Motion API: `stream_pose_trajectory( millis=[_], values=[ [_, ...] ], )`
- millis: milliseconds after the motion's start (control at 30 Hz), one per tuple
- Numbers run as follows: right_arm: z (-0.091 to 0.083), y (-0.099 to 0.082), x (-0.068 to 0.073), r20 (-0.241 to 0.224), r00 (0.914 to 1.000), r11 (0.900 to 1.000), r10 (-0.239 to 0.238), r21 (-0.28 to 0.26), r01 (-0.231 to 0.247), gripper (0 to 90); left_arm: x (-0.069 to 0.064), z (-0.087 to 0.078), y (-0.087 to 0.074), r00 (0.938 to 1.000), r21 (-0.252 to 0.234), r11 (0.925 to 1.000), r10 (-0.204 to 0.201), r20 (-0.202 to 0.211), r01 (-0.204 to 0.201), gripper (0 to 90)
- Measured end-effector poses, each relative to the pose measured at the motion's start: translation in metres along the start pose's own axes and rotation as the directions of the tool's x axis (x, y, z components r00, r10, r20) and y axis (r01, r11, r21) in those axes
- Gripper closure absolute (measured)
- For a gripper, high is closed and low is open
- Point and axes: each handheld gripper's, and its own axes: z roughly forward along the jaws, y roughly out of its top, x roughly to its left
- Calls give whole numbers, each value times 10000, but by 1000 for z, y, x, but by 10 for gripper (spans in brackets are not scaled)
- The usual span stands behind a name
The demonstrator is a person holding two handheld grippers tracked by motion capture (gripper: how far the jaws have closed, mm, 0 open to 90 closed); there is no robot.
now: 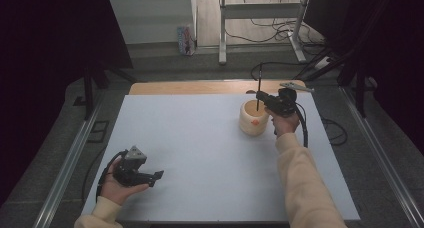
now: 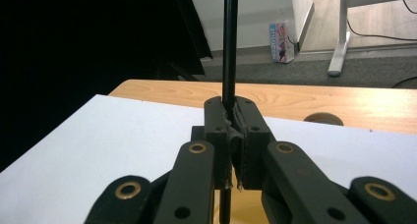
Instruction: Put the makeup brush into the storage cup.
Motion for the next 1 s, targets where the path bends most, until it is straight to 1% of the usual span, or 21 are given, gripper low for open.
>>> stream_pose_trajectory(
  millis=[233, 600, 733, 900, 933, 1000],
  values=[
    [3, -7, -2, 31, 10000, 10000, -18, 73, 17, 858, 0, 0, 0, 10000, 20, 10000, 5, 8, -5, 169],
    [4, -11, -3, 95, 9999, 9999, -38, 150, 36, 853, 0, 0, 0, 10000, 61, 10000, 7, 8, -7, 168],
    [5, -13, -2, 149, 9998, 9998, -113, 181, 110, 853, 0, 0, 0, 10000, 75, 10000, 25, 8, -25, 168],
    [6, -15, -1, 96, 9997, 9997, -213, 150, 212, 846, 0, 0, 0, 10000, 67, 10000, 25, 3, -25, 168],
    [6, -16, 0, 98, 9996, 9996, -250, 117, 249, 813, 1, 0, 0, 10000, 70, 10000, 25, 0, -25, 168],
    [5, -18, 1, 193, 9990, 9992, -406, 3, 406, 679, 1, 0, 0, 10000, 76, 10000, 23, 6, -23, 168]
  ],
)
